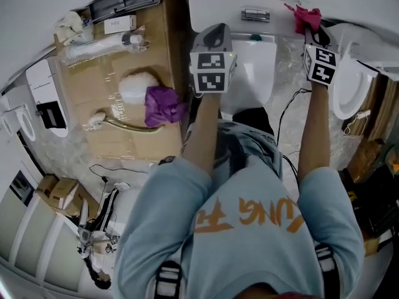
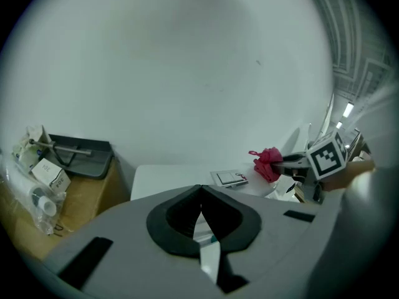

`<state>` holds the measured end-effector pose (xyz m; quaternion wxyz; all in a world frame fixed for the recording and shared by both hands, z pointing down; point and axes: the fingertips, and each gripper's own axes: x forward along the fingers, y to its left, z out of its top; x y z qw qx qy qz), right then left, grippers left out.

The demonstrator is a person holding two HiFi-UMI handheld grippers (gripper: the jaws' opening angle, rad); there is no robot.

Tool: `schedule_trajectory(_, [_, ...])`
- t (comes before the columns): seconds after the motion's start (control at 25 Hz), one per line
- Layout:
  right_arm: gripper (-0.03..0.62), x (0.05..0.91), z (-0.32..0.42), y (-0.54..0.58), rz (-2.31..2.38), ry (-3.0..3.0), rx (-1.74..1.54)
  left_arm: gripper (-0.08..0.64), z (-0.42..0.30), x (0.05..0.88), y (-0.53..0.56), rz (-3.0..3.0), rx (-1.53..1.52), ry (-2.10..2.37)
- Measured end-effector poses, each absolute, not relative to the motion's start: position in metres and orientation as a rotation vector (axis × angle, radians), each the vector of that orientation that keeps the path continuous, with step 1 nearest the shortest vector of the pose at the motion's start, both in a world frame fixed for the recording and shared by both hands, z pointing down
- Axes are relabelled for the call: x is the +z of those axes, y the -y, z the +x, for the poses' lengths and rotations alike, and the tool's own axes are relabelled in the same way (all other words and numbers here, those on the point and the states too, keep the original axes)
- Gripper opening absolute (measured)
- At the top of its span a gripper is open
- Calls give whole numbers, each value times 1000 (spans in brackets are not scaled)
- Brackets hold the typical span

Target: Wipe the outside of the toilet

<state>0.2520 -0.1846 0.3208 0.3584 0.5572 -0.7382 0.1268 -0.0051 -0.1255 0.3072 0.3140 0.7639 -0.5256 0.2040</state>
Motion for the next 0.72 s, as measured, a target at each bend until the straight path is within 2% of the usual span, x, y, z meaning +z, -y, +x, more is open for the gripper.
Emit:
schedule_trajectory(0.2, [94,283,199,164,1451,2066,298,26,-39,311,114,1966,514,1443])
schedule_trajectory(0.44, [94,246,96,153,1317,2328,300,26,-71,312,102,1908,493,1492])
schedule_trajectory(0.72, [94,247,-26,141,1030,2523,309,26,-106,317,93,1852,470,1536])
